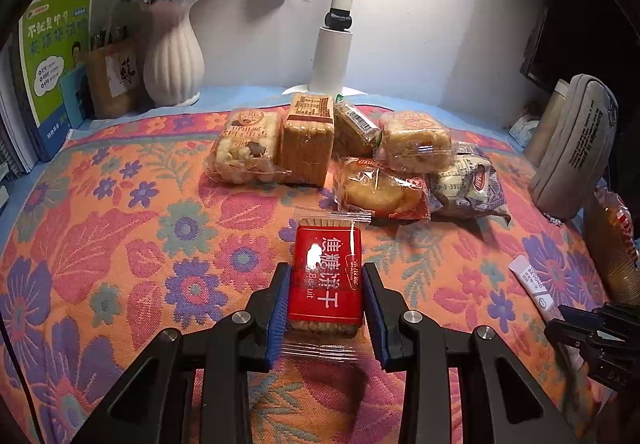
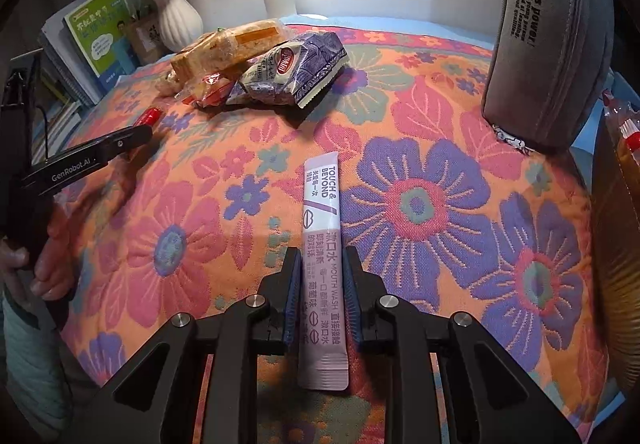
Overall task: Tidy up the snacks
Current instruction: 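Grasp the red biscuit box with the left tool while the right tool grasps the white stick pack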
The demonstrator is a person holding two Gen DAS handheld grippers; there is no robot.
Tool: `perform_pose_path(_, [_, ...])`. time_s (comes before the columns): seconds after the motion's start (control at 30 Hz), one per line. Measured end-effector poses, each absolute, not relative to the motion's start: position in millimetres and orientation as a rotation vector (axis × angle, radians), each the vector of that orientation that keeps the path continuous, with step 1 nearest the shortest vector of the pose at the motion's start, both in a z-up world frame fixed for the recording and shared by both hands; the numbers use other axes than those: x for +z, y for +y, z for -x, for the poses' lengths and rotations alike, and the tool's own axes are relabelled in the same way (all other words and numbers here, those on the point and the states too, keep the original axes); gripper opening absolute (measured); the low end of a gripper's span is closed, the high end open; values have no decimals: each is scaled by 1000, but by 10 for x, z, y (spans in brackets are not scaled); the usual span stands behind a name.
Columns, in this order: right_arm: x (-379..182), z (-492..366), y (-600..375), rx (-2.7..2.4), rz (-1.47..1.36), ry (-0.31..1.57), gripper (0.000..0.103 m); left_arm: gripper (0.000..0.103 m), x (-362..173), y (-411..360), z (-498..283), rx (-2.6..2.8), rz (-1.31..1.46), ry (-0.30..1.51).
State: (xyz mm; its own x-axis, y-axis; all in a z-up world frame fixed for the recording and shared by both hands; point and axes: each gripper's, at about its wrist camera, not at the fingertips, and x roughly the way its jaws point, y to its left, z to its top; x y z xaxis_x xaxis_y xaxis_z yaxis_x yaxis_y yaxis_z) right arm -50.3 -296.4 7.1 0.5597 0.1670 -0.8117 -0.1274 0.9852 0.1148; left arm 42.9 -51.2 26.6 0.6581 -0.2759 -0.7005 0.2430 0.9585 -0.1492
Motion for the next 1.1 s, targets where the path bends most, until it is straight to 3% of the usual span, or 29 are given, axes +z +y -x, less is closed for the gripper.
perform_pose_path(0.27, [42, 545, -2592, 99, 162, 910, 19, 34, 306, -574, -327, -303, 6, 760])
perform_pose_path(0.7, [461, 776, -2940, 305, -175, 883, 19, 34, 637, -697, 13, -374, 54, 722])
perform_pose_path(1.1, [1072, 1240, -3715, 215, -276, 695, 19, 34, 1206, -1620, 424, -536, -55, 612])
